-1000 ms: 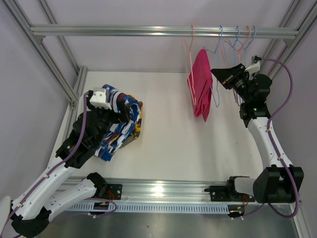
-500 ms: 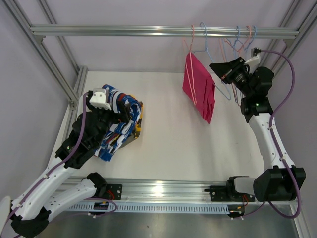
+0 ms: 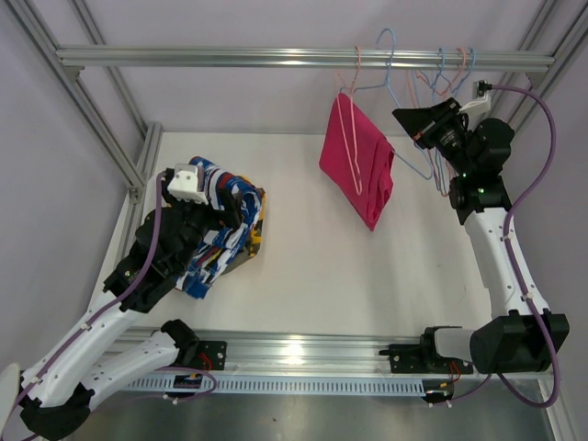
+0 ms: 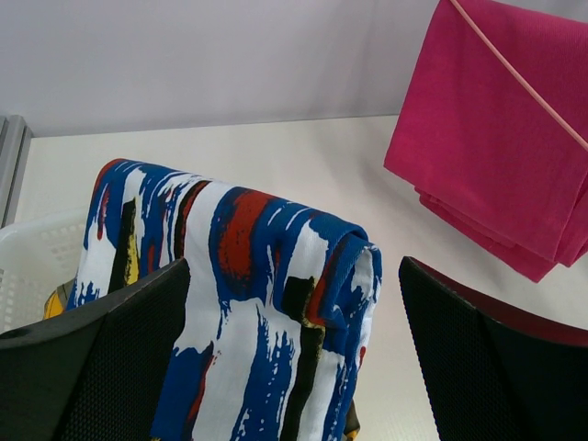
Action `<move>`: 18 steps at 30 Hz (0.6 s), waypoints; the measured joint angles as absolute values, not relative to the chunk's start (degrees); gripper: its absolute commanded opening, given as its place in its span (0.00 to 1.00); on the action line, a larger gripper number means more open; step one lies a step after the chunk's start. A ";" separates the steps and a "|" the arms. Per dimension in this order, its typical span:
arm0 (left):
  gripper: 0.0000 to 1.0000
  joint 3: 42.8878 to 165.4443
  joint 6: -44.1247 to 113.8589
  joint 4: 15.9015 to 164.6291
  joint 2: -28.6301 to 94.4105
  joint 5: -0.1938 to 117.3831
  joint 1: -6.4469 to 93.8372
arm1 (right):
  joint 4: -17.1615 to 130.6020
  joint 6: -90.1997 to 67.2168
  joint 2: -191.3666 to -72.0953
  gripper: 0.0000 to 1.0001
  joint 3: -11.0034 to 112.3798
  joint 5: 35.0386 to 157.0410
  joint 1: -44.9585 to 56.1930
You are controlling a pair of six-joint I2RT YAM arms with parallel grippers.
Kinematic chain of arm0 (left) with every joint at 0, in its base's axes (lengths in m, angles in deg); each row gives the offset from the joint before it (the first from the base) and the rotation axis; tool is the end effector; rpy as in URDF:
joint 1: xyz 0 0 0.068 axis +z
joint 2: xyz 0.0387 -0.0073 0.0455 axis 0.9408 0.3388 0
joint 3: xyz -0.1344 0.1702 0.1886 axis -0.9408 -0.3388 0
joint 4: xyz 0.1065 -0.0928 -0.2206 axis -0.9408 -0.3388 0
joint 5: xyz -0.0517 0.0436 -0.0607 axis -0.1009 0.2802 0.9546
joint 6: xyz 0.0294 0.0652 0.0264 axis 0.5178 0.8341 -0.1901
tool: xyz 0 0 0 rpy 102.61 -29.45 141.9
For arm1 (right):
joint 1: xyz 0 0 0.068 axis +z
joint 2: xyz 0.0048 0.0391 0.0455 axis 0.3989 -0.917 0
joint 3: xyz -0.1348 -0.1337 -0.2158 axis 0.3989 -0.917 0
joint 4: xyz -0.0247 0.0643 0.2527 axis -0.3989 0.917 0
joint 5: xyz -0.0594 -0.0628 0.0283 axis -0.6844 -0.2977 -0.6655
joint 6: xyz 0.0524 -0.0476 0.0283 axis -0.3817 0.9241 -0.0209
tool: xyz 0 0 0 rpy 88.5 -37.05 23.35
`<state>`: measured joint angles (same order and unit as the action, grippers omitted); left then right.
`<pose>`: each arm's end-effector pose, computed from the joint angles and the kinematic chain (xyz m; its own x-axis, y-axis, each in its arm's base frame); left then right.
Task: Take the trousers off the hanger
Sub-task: Pick up the hanger from the clothesline.
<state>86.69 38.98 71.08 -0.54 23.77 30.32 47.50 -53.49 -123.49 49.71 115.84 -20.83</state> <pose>0.1492 -0.0869 0.4027 -0.0880 -0.0779 -0.9931 0.2217 0.9704 -0.0958 0.3086 0.0442 0.4717 -0.2528 0.6568 -0.7105 -0.4616 0.5635 0.6851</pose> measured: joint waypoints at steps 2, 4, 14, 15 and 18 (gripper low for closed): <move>0.99 86.69 38.98 71.08 -0.56 23.77 30.32 | 47.72 -53.43 -123.40 0.00 49.68 115.23 -20.83; 0.99 86.67 38.98 71.08 -0.54 23.77 30.29 | 48.25 -52.79 -123.12 0.00 49.79 114.35 -20.83; 0.99 86.32 38.98 71.26 -0.41 23.74 30.23 | 56.33 -47.57 -121.28 0.00 57.05 111.05 -20.85; 1.00 86.19 38.98 71.34 -0.41 23.74 30.21 | 57.03 -46.92 -120.78 0.00 57.68 110.64 -20.88; 0.99 86.08 39.00 71.34 -0.39 23.74 30.16 | 59.59 -44.93 -118.31 0.00 58.12 109.68 -20.88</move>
<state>86.08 39.00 71.34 -0.39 23.74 30.16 59.59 -44.93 -118.31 58.12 109.68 -20.88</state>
